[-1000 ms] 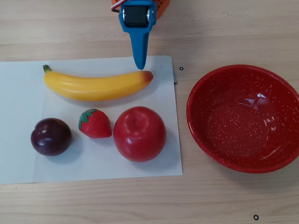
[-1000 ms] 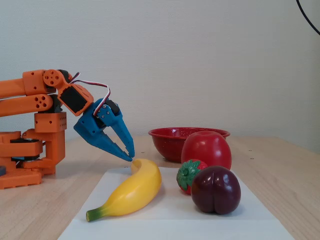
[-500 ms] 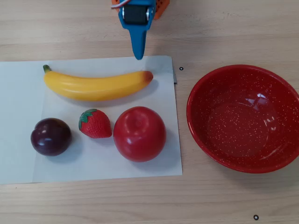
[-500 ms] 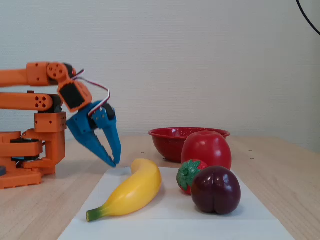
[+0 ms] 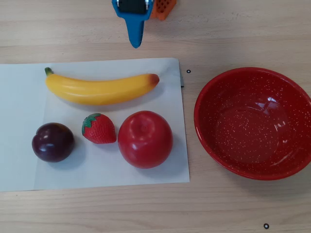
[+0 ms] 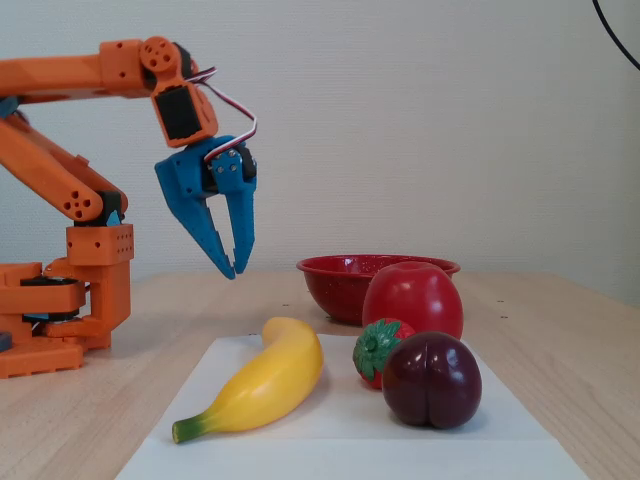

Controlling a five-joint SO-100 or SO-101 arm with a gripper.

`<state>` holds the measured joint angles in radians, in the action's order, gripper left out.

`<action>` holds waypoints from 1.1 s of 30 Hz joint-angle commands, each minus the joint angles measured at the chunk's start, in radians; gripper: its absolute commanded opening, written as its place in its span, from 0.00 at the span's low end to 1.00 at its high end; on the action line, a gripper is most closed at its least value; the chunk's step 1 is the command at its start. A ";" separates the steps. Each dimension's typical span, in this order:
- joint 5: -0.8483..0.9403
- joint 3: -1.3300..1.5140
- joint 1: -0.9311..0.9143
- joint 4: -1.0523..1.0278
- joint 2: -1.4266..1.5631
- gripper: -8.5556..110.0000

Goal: Grasp the banana and put it in the red bowl

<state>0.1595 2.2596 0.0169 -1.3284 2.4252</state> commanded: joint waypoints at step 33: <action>-0.238 -0.689 0.253 -0.270 -0.627 0.36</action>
<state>-0.0476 1.5938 0.2531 -1.6322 1.7533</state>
